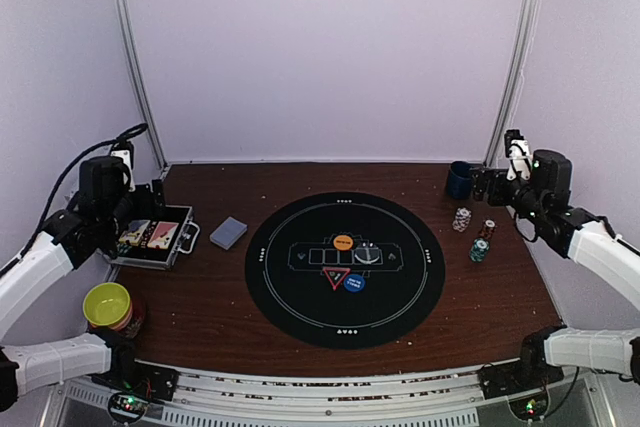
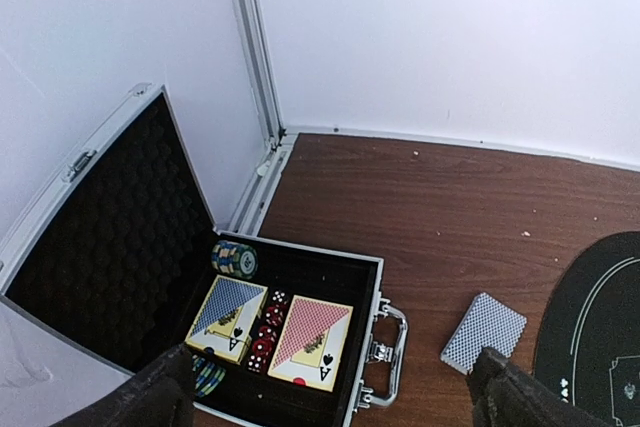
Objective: Distribute texas hold em gaming equipment
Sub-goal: Pick up the dealer button from the community card area, then place the dealer button on the poker table mat.
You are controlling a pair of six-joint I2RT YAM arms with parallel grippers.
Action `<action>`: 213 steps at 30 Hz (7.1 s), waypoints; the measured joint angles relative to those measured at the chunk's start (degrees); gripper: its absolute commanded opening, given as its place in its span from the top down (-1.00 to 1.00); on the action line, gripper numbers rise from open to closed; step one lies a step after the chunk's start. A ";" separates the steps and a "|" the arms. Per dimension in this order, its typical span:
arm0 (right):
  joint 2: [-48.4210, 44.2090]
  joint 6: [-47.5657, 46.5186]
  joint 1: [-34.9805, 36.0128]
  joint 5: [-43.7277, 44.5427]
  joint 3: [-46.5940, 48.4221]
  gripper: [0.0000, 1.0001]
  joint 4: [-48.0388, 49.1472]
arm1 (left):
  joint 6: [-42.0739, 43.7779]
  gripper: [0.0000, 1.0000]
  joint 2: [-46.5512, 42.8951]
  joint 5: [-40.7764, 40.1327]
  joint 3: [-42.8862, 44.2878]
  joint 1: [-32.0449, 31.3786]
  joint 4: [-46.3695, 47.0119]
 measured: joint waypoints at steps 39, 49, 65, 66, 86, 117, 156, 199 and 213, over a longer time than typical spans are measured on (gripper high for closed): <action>19.93 -15.87 0.02 -33.09 4.76 -1.00 2.93 | 8.04 -0.96 5.25 23.06 2.27 6.10 11.13; 33.05 -21.70 12.70 -23.69 18.53 -1.00 -6.01 | 4.74 -0.96 8.57 23.06 4.92 5.46 6.67; 58.51 -25.70 21.59 -16.83 48.26 -1.00 -28.35 | 1.31 -0.96 0.26 20.74 0.81 4.92 4.66; 58.84 -25.53 22.29 -15.78 48.19 -1.00 -28.52 | 1.31 -0.96 0.87 20.94 0.81 4.92 4.63; 63.69 -23.61 25.66 -6.08 47.43 -0.90 -33.64 | 1.31 -0.96 3.80 21.81 0.81 4.92 4.02; 62.45 -26.62 26.95 -10.60 43.34 -0.54 -34.97 | 1.33 -0.96 4.28 21.81 0.81 4.92 4.02; 78.79 -21.16 41.68 -8.57 83.27 0.16 -37.77 | 1.33 -0.96 4.24 21.35 0.81 4.92 4.04; 98.92 -18.14 47.84 -3.37 100.74 -0.01 -34.84 | 1.33 -0.96 2.93 21.42 0.81 5.57 4.04; 98.92 -18.49 47.93 -0.90 100.74 -0.27 -34.88 | 1.33 -0.96 2.93 21.44 0.81 5.57 4.04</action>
